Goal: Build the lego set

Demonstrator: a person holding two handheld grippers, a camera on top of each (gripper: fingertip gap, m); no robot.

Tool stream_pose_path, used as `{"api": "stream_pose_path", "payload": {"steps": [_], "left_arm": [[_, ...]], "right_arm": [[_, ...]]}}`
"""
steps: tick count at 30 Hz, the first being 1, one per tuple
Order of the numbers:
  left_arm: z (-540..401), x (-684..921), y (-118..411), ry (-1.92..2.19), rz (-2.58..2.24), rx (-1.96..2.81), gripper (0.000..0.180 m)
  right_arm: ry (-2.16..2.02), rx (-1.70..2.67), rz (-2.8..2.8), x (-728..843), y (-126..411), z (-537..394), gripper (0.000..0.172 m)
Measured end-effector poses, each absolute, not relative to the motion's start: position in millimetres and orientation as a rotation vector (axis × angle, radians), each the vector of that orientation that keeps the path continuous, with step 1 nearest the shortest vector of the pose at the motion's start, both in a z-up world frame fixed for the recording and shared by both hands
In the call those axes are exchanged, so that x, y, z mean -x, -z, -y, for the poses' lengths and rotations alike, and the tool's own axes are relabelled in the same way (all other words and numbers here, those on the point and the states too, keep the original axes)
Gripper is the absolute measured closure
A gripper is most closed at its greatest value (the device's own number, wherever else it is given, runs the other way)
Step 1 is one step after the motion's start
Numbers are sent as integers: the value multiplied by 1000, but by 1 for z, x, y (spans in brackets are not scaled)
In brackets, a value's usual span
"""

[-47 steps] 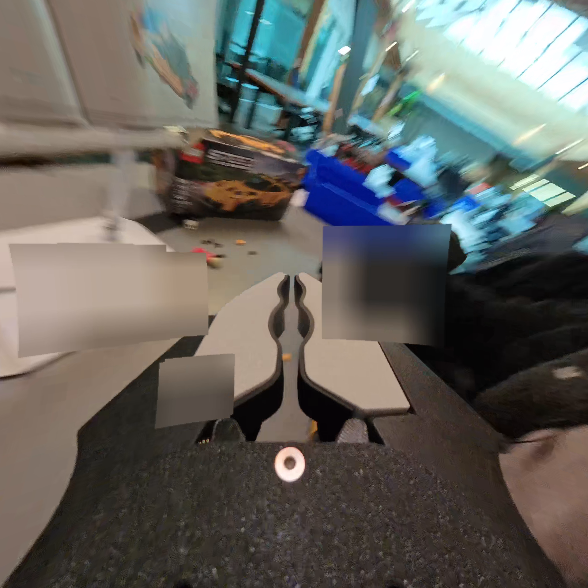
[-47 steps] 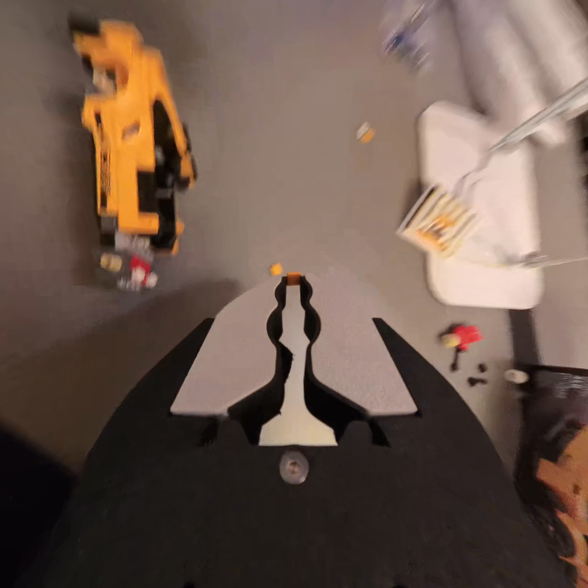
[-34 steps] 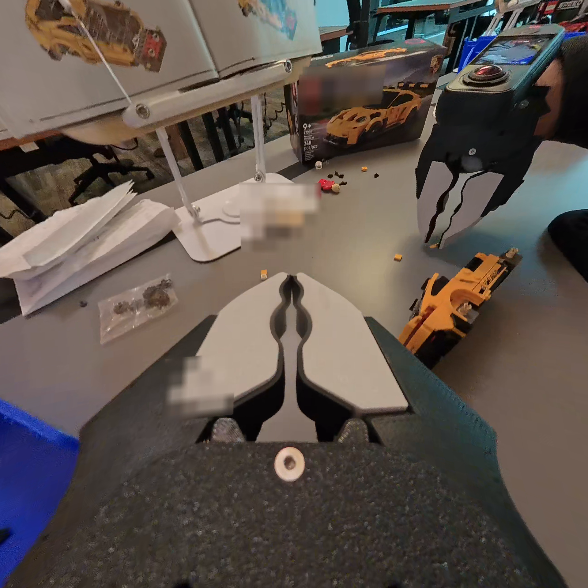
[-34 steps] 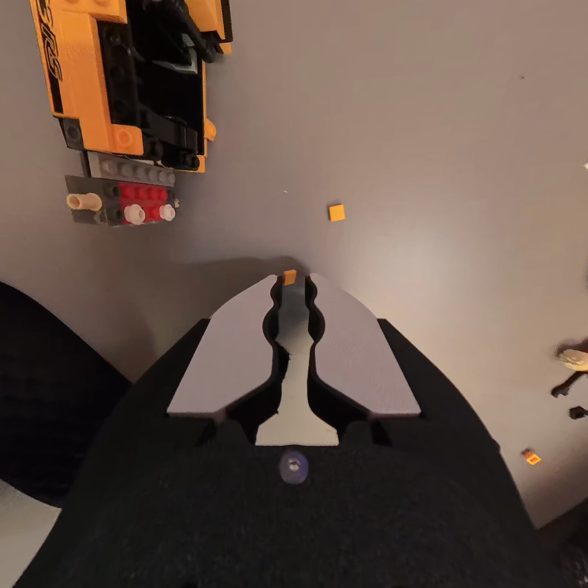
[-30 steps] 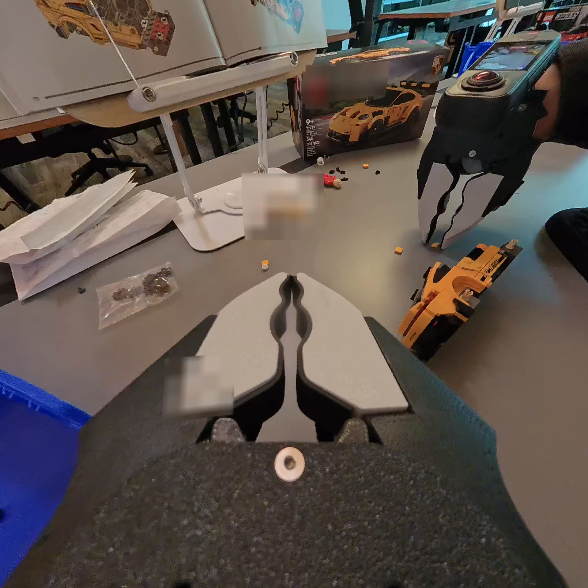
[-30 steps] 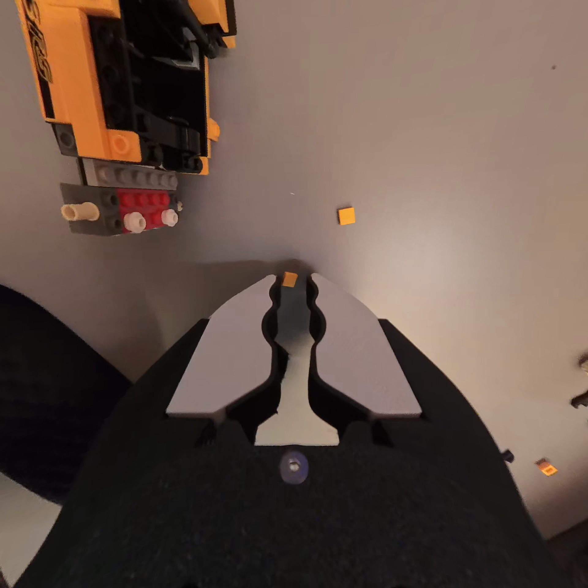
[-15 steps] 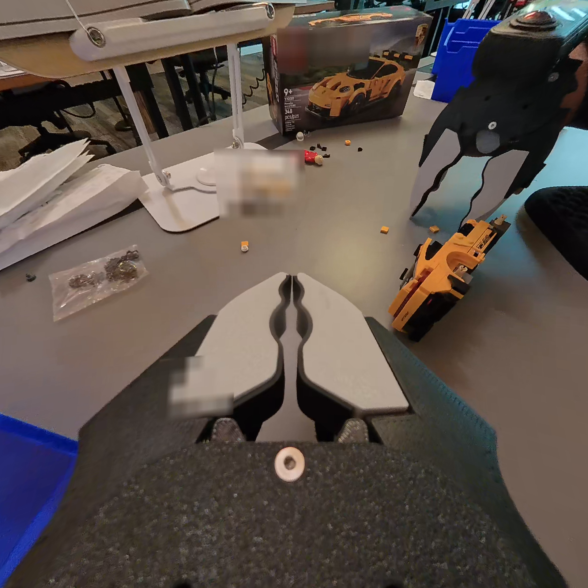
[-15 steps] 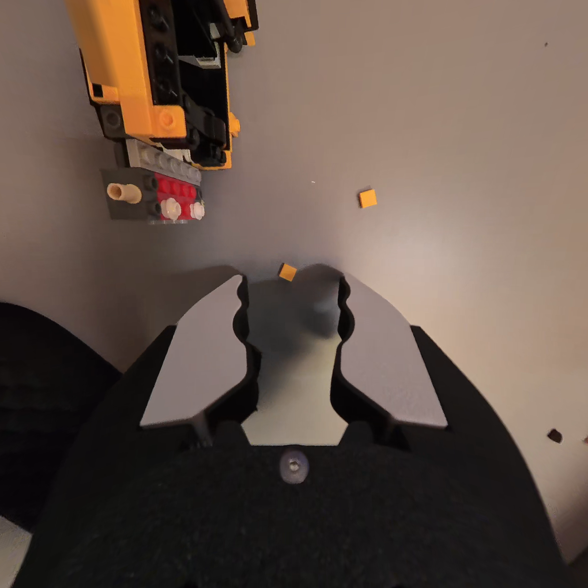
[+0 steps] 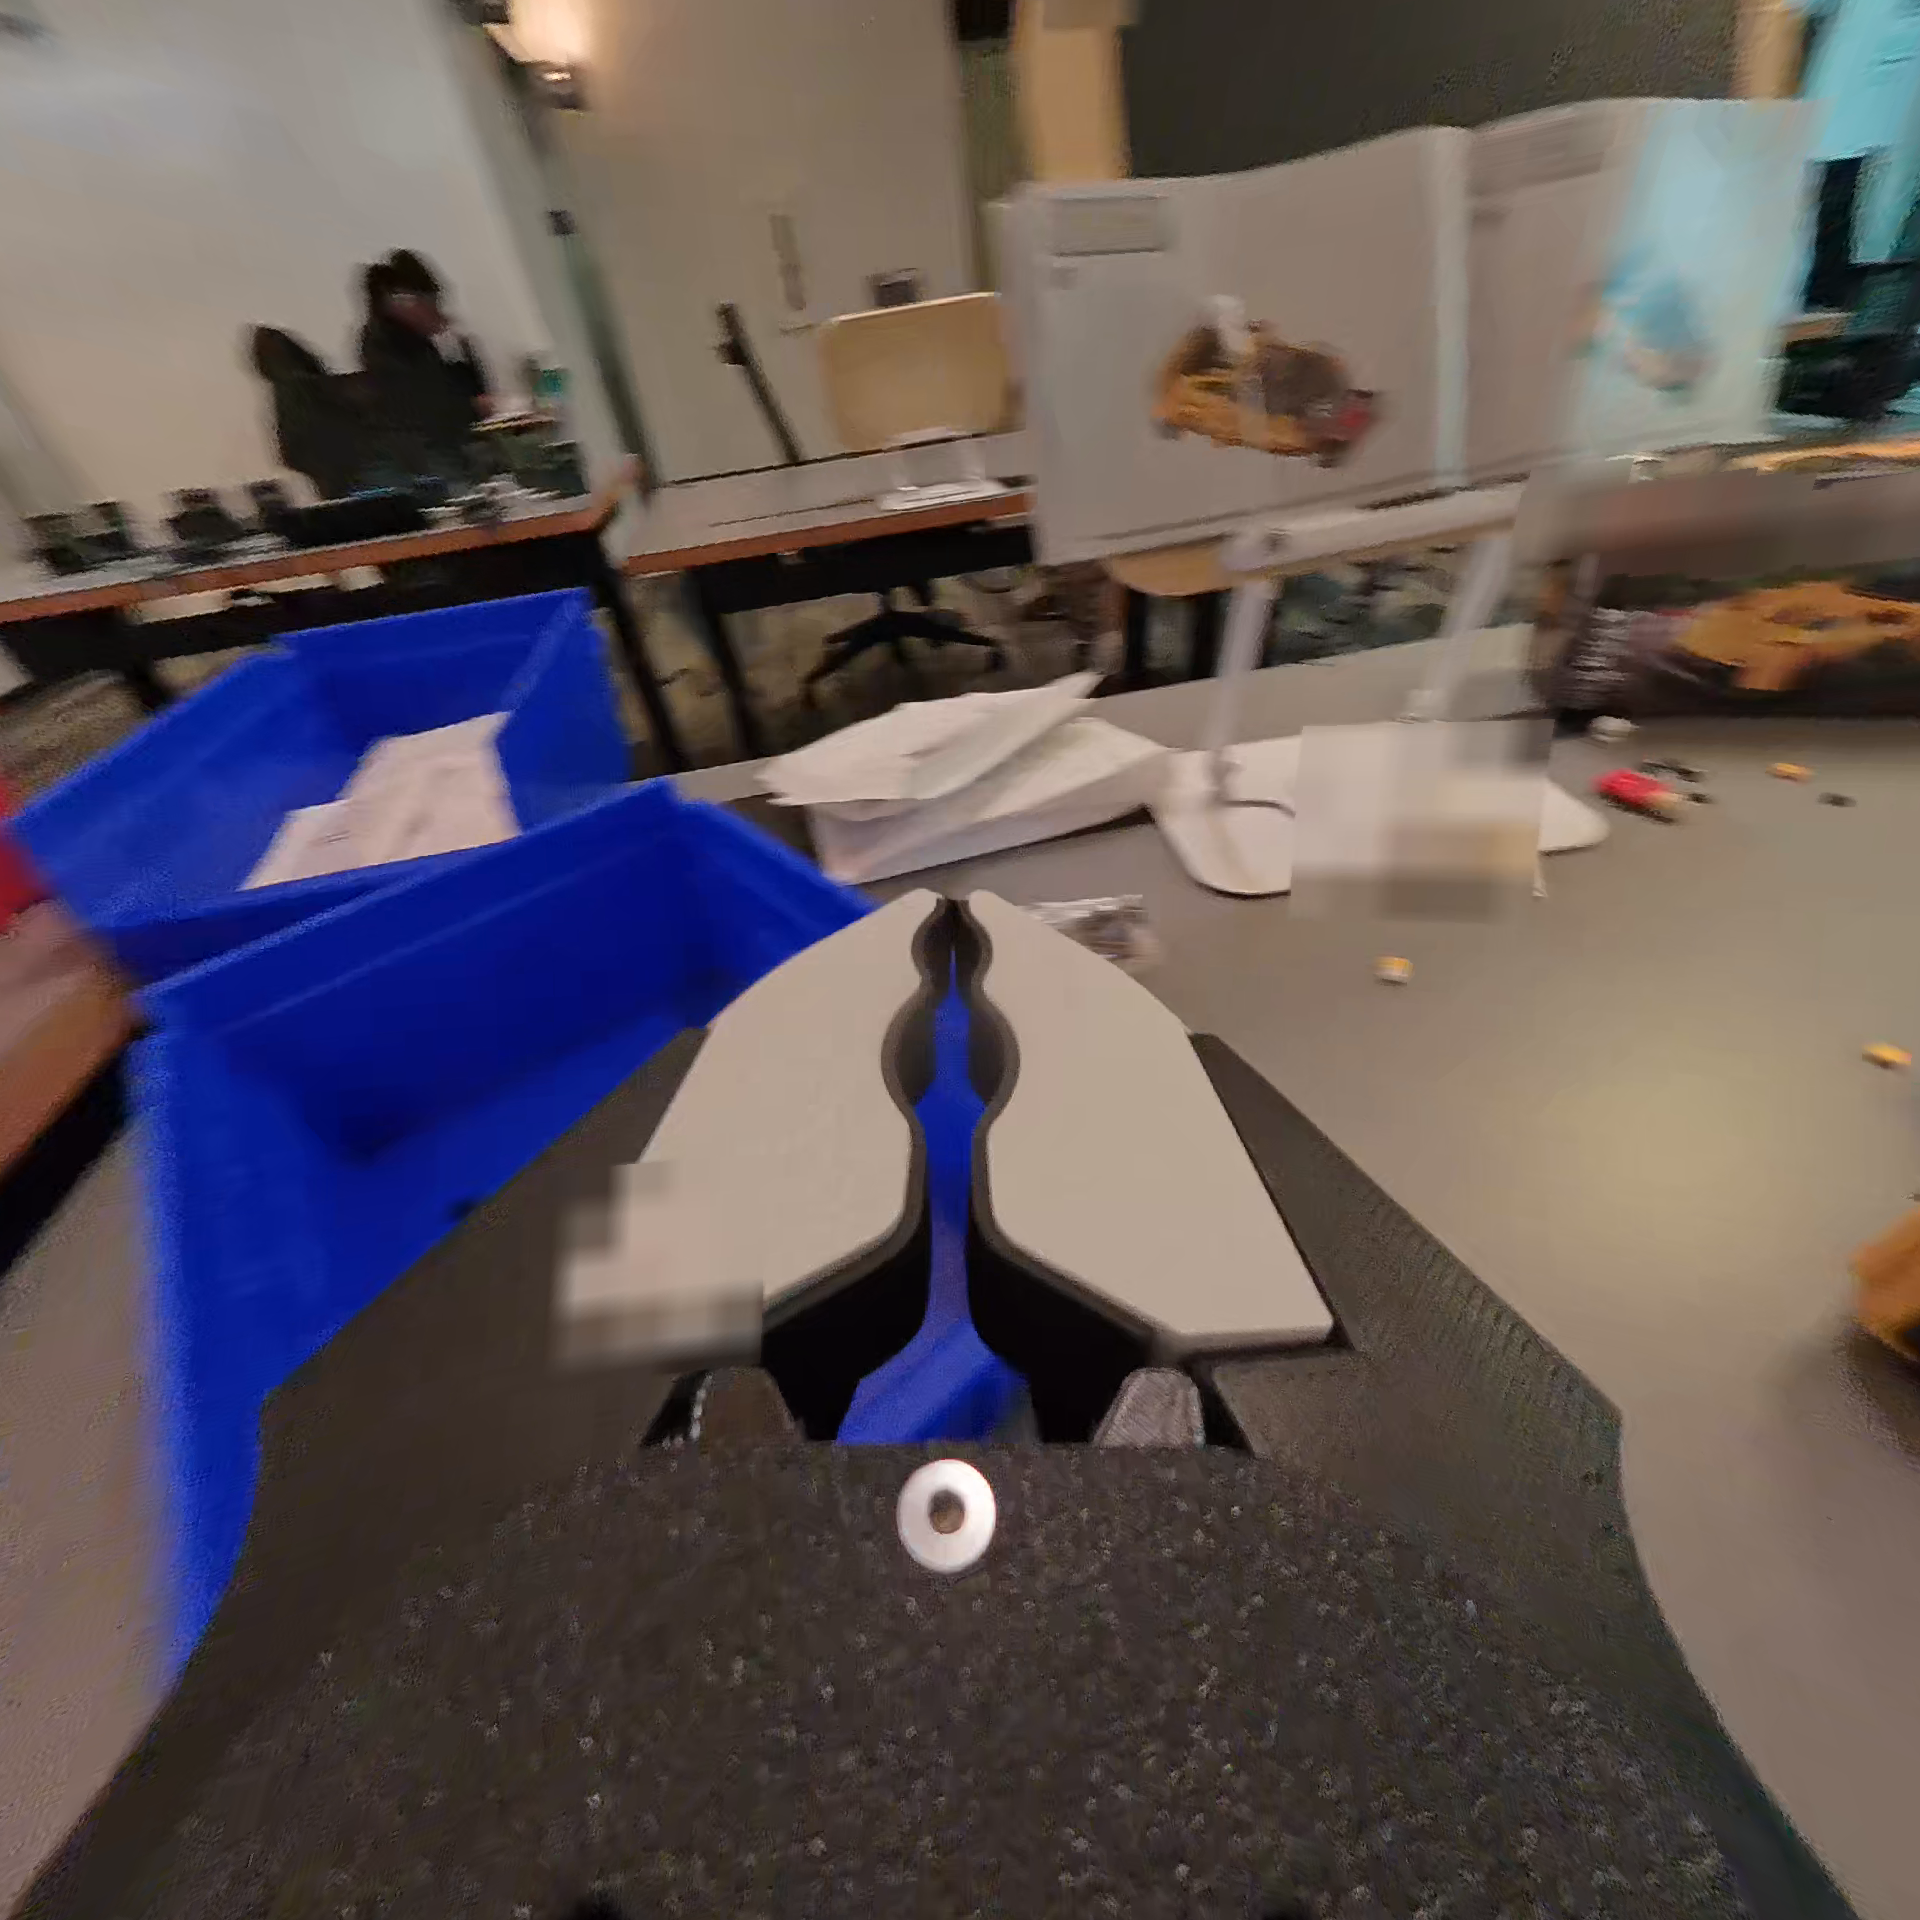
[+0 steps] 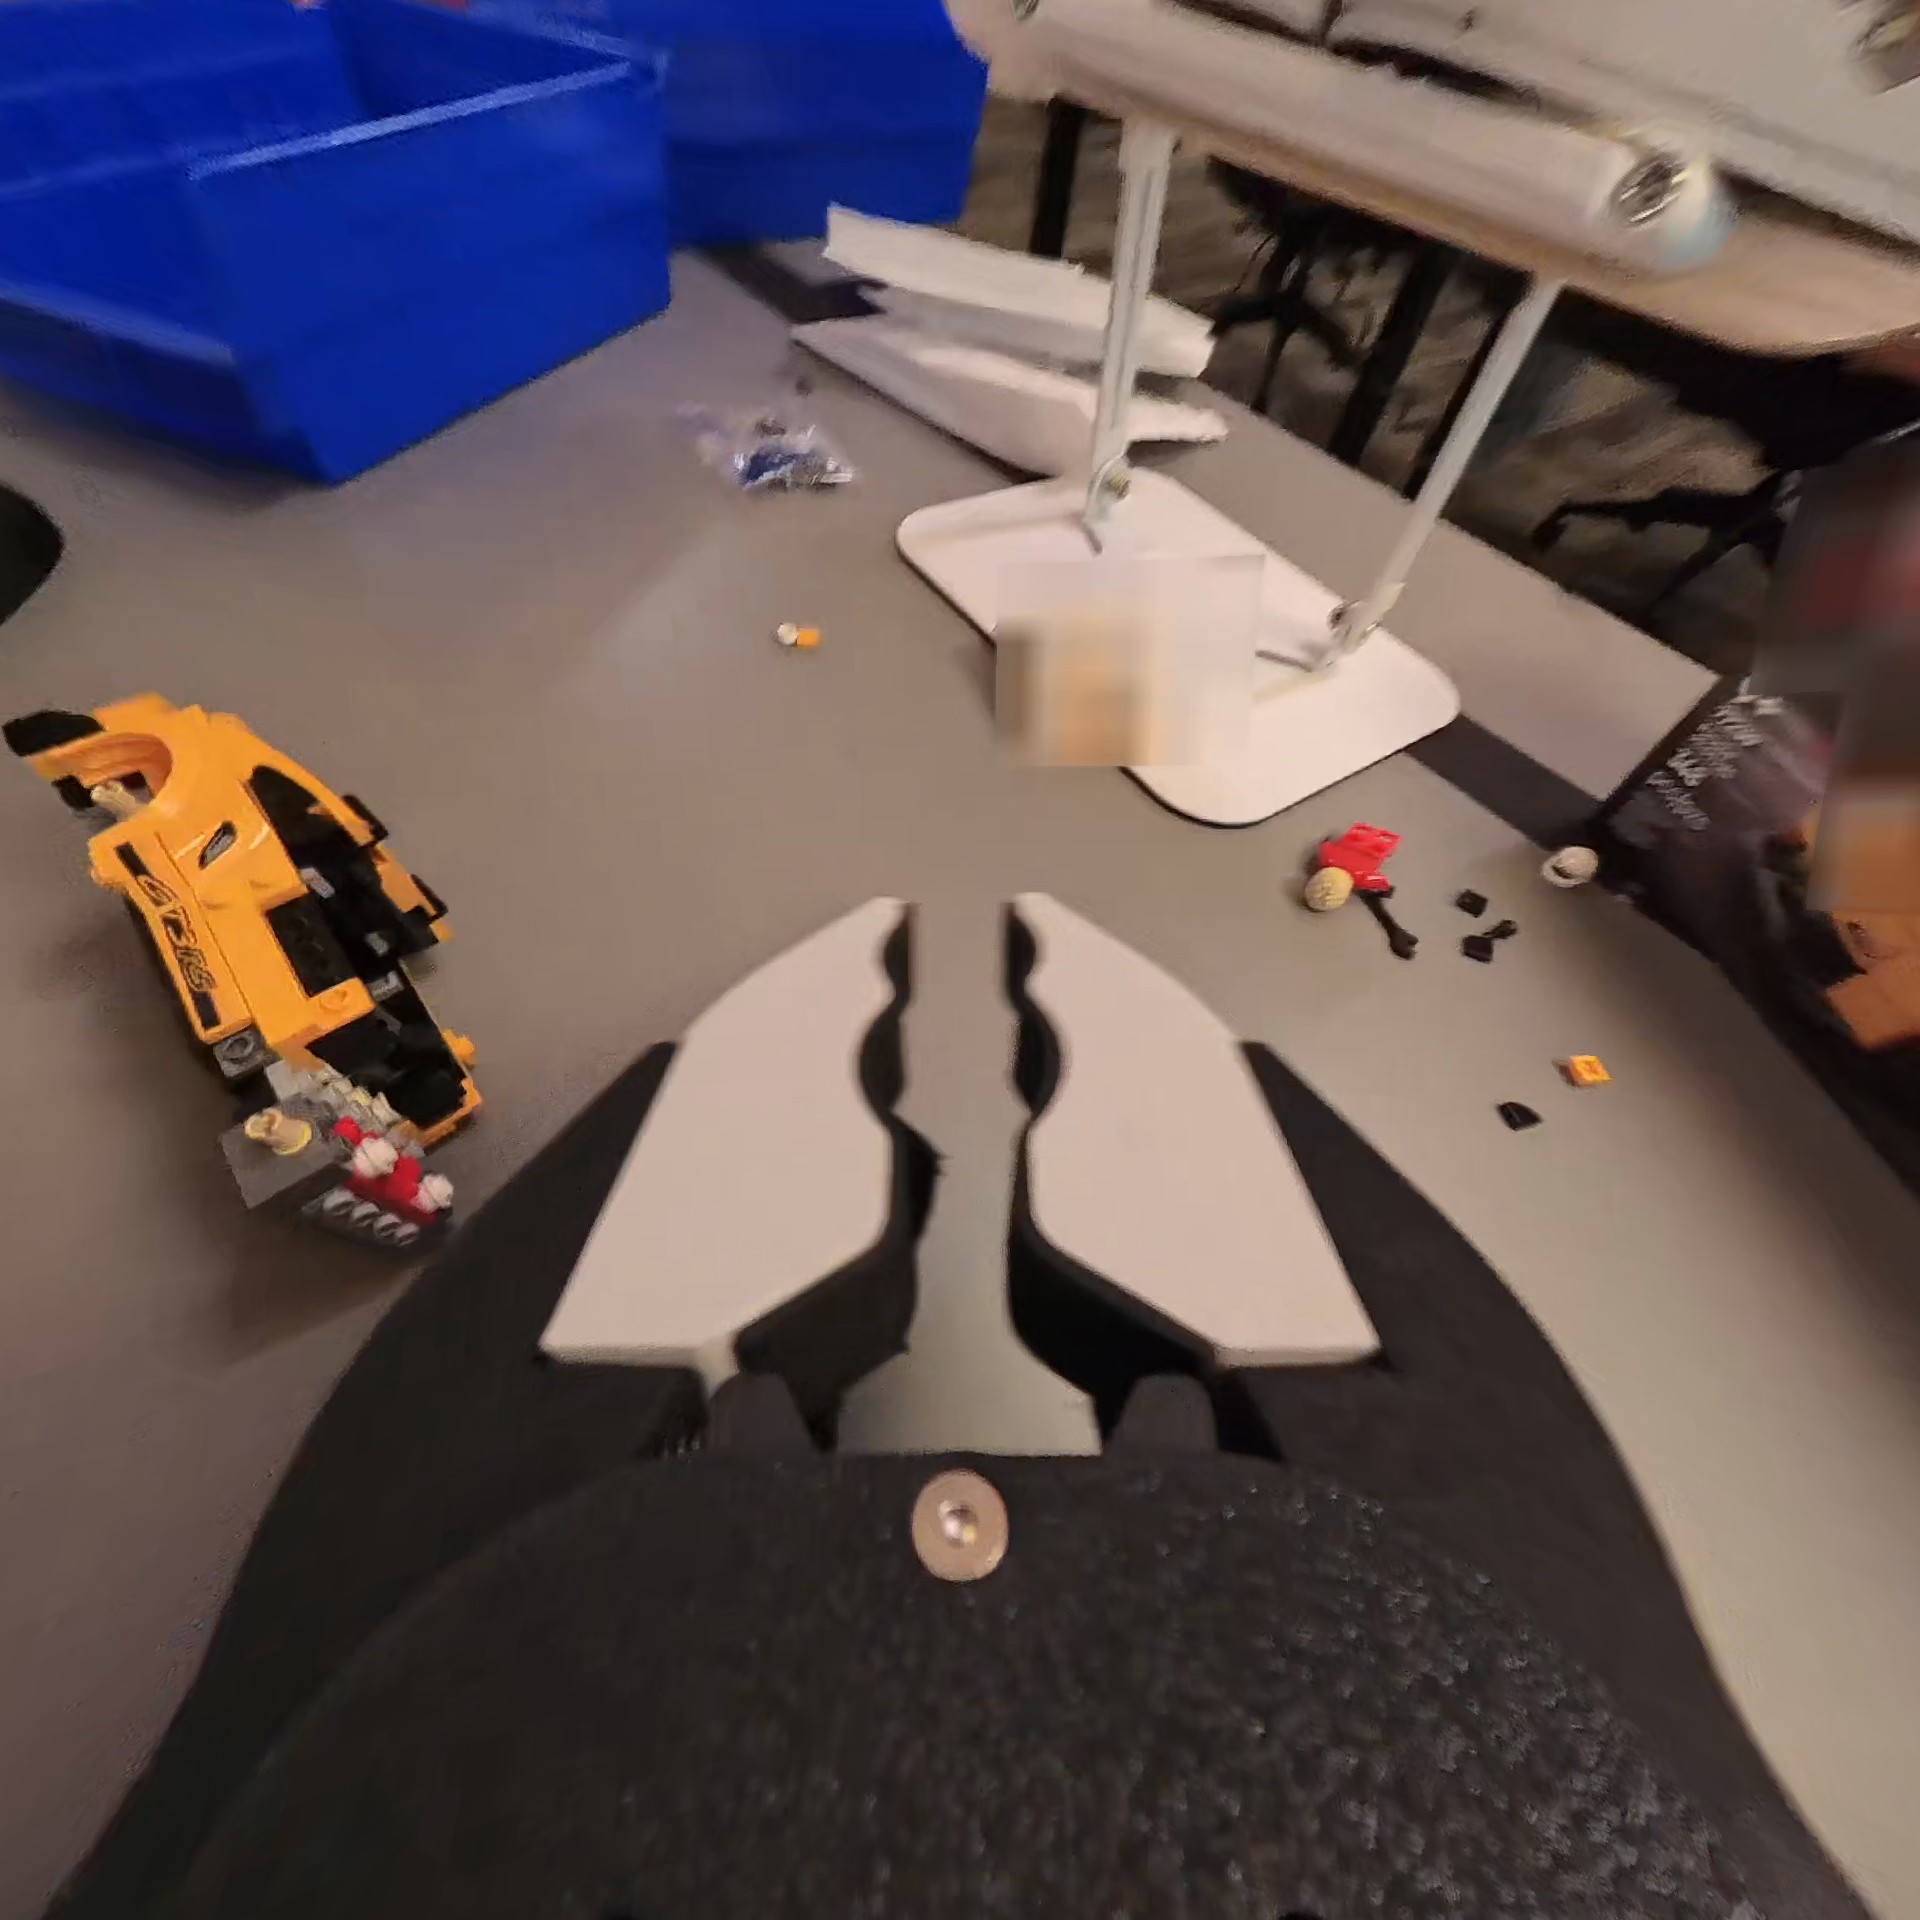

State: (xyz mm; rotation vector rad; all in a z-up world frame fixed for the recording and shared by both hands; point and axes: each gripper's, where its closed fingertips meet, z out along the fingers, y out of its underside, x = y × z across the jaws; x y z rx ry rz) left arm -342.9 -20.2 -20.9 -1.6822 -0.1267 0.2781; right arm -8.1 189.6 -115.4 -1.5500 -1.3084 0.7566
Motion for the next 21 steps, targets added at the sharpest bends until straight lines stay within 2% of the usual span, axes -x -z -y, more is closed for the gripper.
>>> {"api": "stream_pose_path", "payload": {"steps": [1,4,8,11,14,17,19,21], "left_arm": [[31,361,16,-312,168,1697,180],[48,397,21,-327,190,1857,180],[51,418,58,-337,5,2222,180],[54,412,94,-250,-199,2483,170],[68,380,125,-77,-428,2661,147],[81,372,161,-150,-656,2779,131],[85,374,184,-200,-749,2843,137],[86,381,193,-276,-822,2868,156]], "right_arm": [[-759,1533,1276,7,113,-189,172],[-767,1510,1210,5,114,-191,172],[-778,1492,1201,6,116,-193,172],[-750,1475,1203,6,117,-195,172],[-728,1486,1203,6,120,-197,172],[-739,1506,1184,5,123,-201,172],[-766,1524,1178,7,125,-202,172],[-776,1523,1179,7,124,-201,172]]}}
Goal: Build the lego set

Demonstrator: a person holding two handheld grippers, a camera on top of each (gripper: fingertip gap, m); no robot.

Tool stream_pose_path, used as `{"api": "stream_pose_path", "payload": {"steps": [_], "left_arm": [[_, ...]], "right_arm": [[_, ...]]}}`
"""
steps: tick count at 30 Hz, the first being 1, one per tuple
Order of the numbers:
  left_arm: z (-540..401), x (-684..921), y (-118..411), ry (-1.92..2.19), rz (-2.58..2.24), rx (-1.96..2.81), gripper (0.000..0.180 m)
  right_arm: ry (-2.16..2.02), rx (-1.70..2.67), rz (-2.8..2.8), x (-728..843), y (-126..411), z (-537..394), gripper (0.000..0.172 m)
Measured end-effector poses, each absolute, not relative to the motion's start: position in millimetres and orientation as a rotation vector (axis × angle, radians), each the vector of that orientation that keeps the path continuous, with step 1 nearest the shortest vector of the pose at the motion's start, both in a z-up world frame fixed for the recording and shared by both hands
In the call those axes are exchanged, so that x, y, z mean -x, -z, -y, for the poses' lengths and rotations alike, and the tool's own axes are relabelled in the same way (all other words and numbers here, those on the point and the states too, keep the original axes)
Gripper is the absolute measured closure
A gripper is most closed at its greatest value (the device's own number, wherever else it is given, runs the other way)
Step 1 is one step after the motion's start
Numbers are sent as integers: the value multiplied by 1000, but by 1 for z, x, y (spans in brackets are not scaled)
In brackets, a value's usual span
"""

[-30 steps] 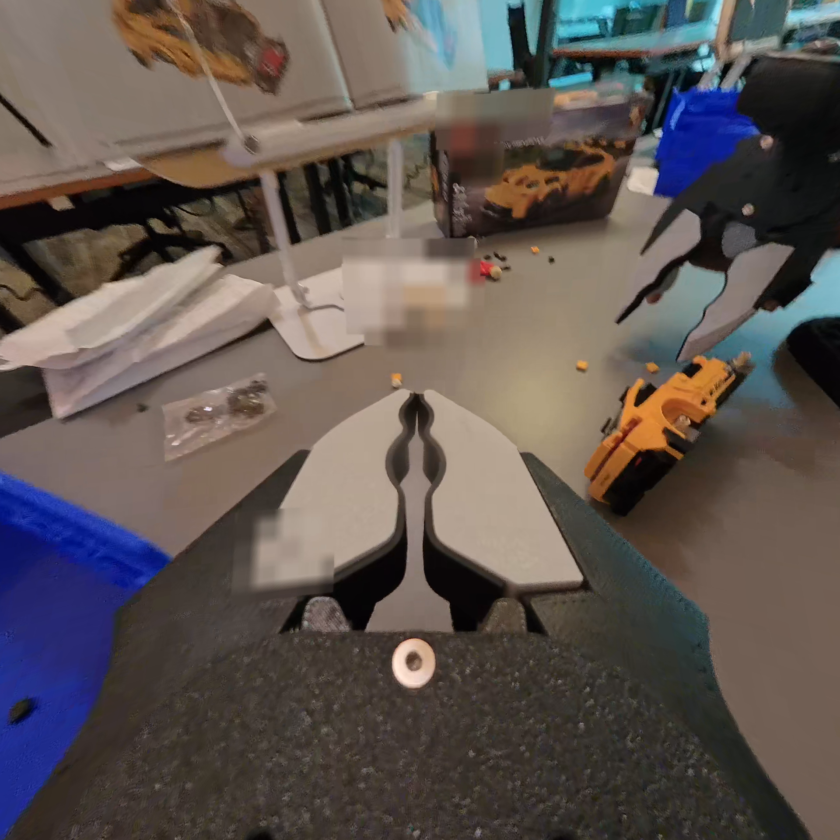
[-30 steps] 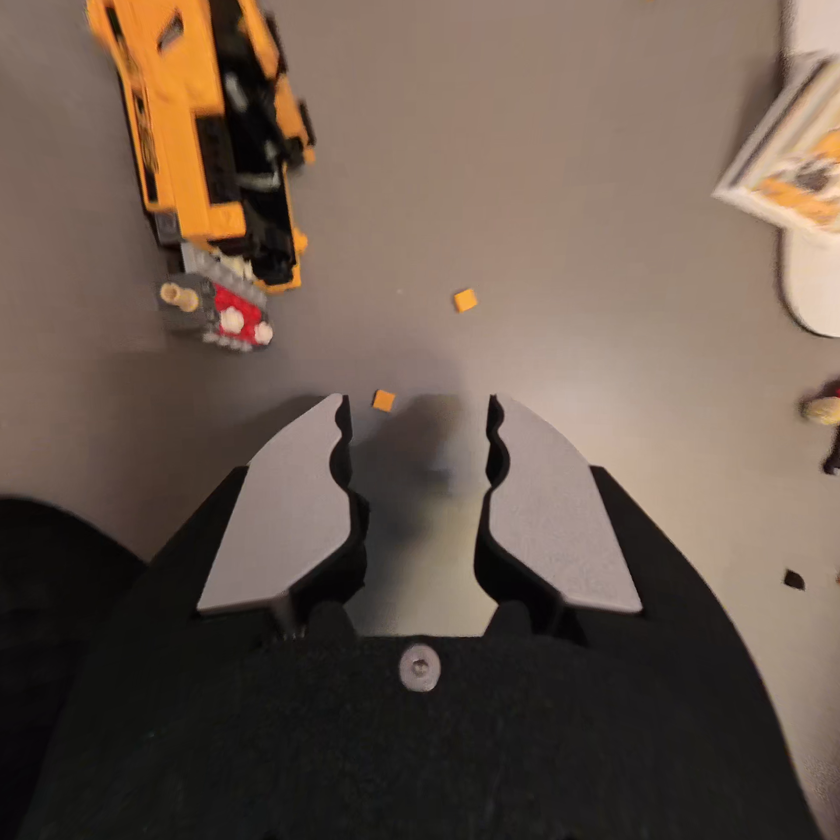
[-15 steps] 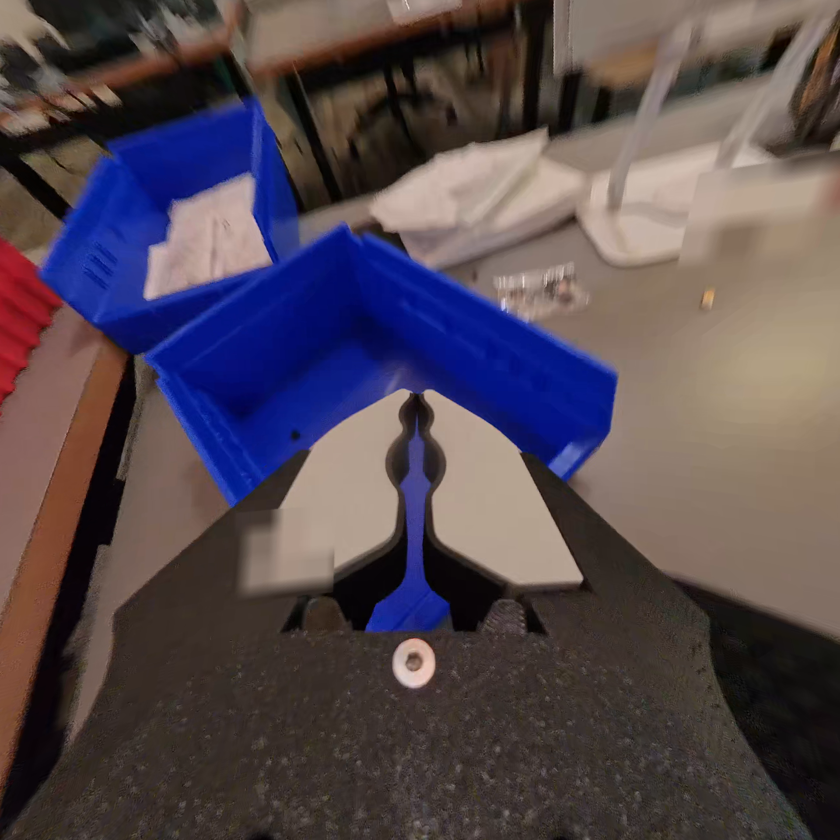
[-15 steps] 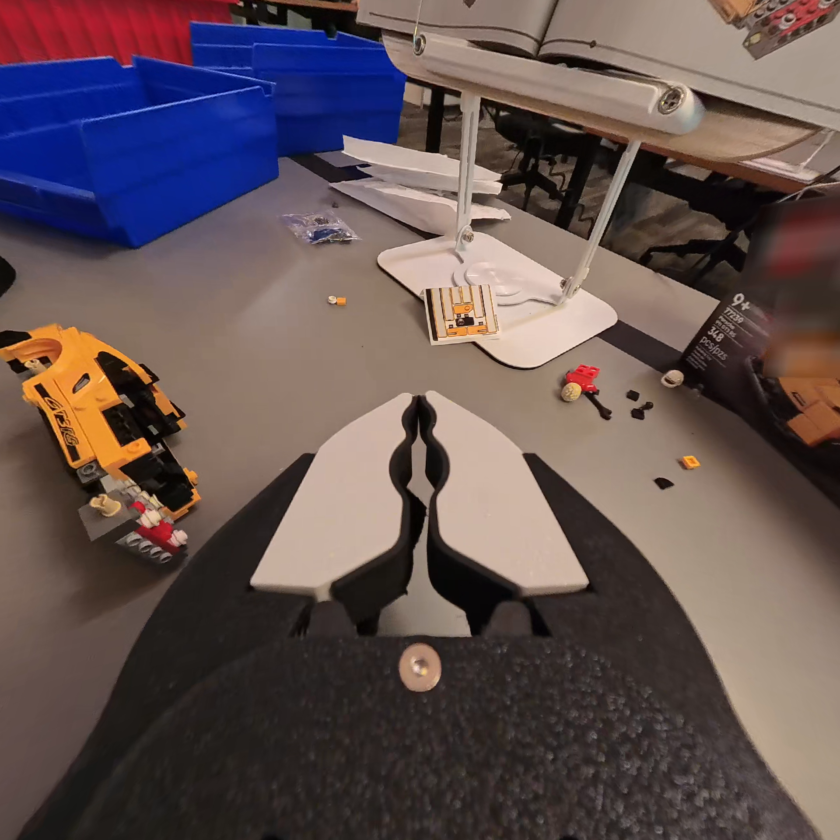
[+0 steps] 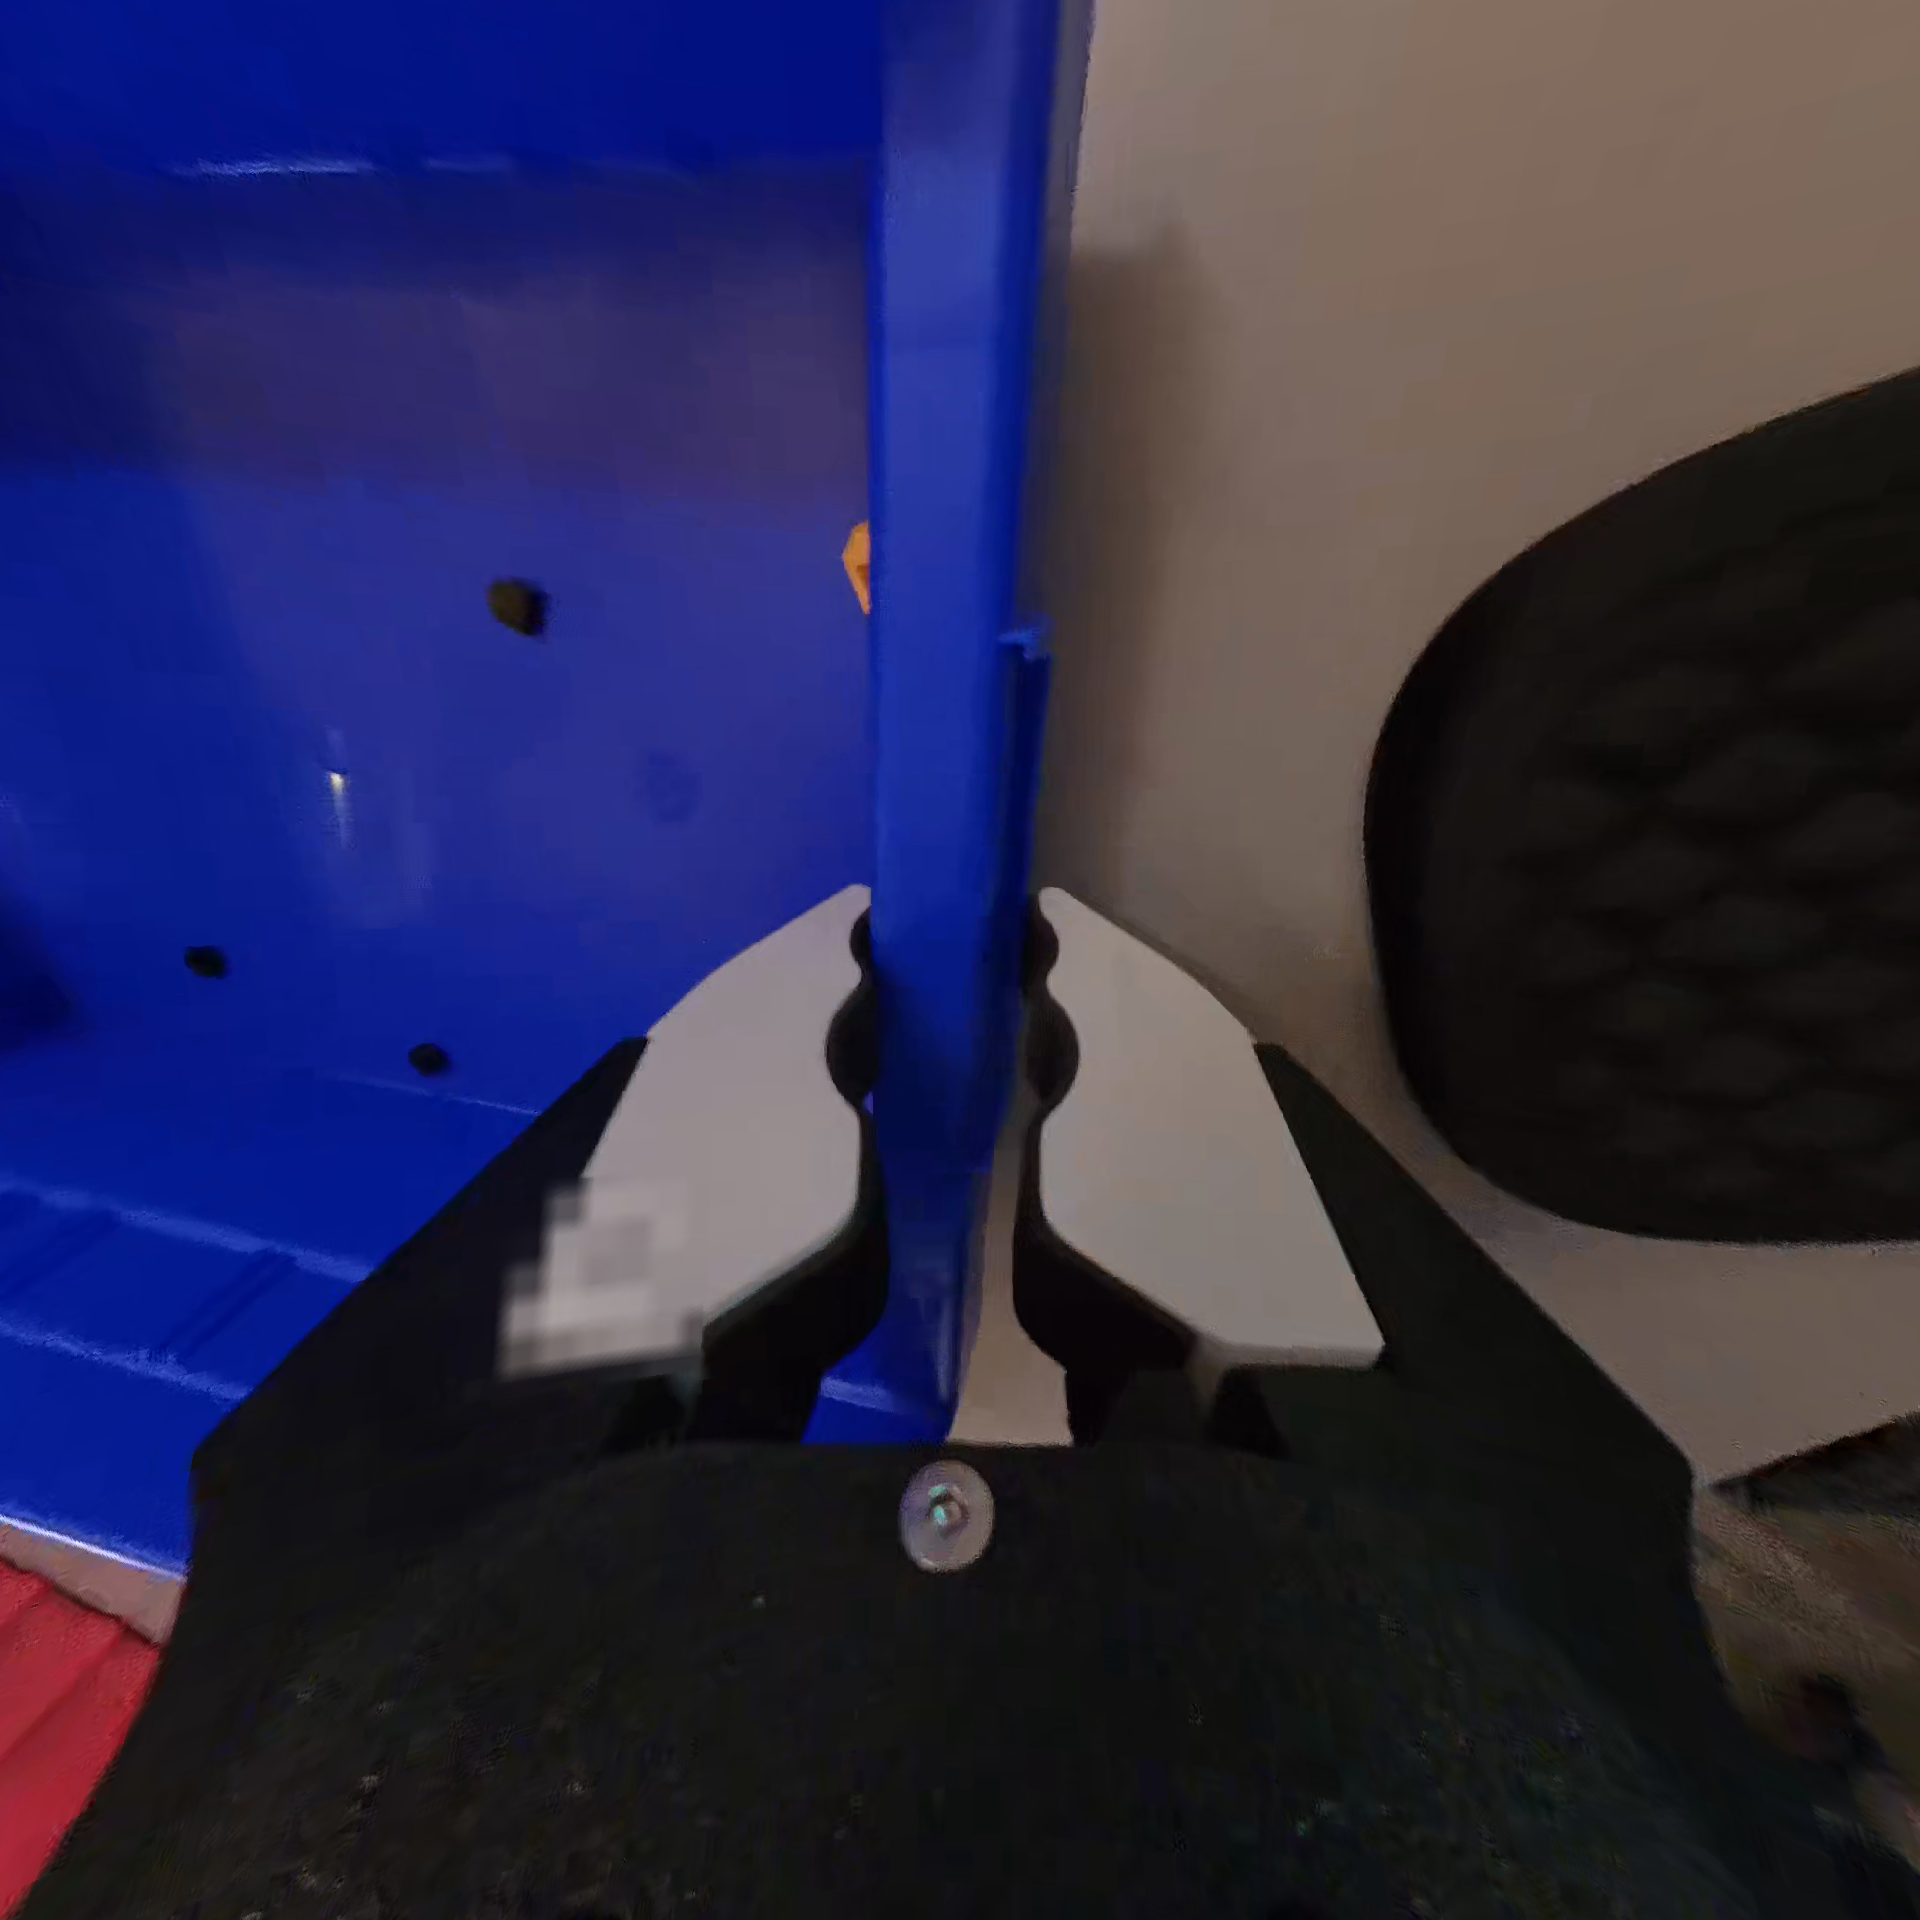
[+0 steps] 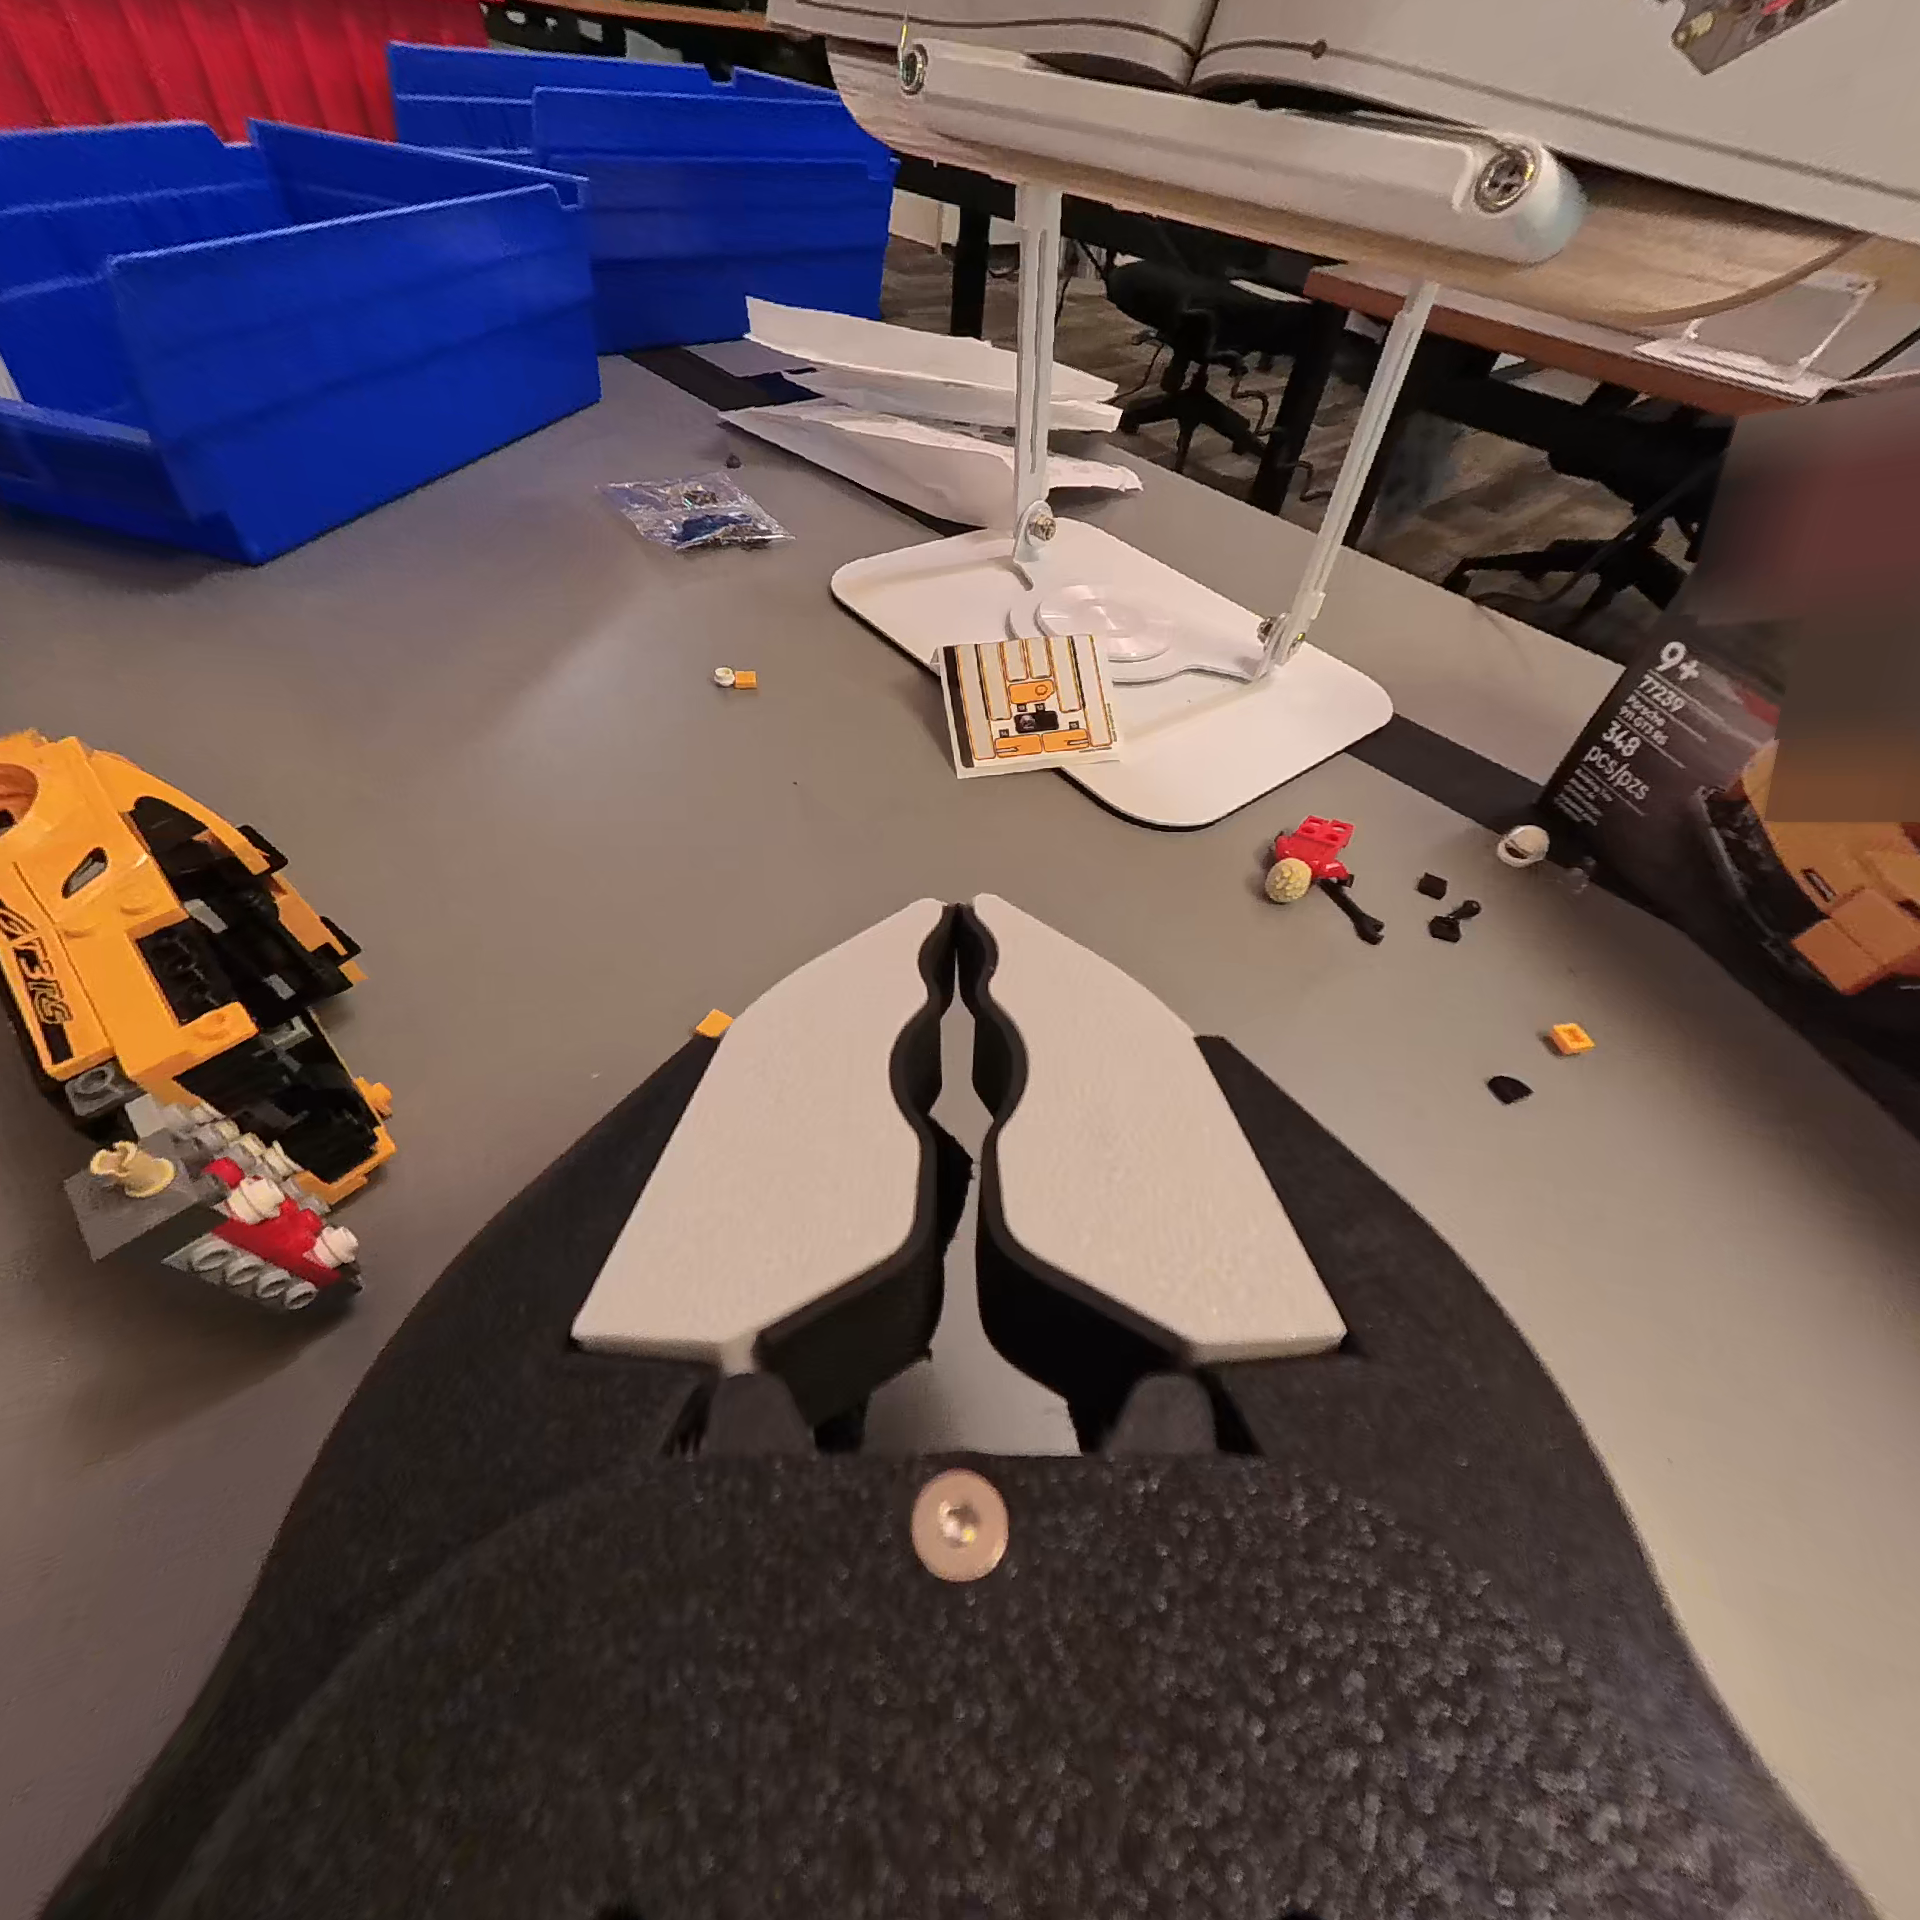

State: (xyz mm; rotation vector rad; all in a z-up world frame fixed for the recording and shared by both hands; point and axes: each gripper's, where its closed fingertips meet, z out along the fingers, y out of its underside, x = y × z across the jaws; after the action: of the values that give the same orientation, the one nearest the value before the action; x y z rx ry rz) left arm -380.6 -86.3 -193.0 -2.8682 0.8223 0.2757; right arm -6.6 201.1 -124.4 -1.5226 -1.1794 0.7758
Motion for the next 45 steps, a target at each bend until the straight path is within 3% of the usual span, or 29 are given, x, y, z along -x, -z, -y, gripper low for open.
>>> {"api": "stream_pose_path", "payload": {"steps": [2,6,10,15,21,31,34,39,45], "left_arm": [[94,375,181,-202,-898,2880,156],[131,333,100,219,-1041,2788,155],[123,380,70,21,-877,2812,149],[125,339,93,125,-1052,2804,151],[124,336,122,-34,-1036,2778,153],[91,319,188,-141,-800,2829,157],[86,307,174,30,-750,2789,146],[15,347,115,68,-334,2550,153],[-41,471,148,-304,-32,2630,154]], "right_arm": [[-778,1511,1185,5,122,-200,172],[-829,1493,1171,2,118,-197,172],[-882,1489,1155,2,114,-196,172],[-912,1473,1148,-2,109,-192,172],[-921,1483,1156,-1,112,-191,172],[-913,1498,1200,3,119,-187,172],[-923,1495,1201,3,118,-185,172],[-953,1485,1202,5,117,-183,172],[-984,1468,1186,2,111,-180,172]]}}
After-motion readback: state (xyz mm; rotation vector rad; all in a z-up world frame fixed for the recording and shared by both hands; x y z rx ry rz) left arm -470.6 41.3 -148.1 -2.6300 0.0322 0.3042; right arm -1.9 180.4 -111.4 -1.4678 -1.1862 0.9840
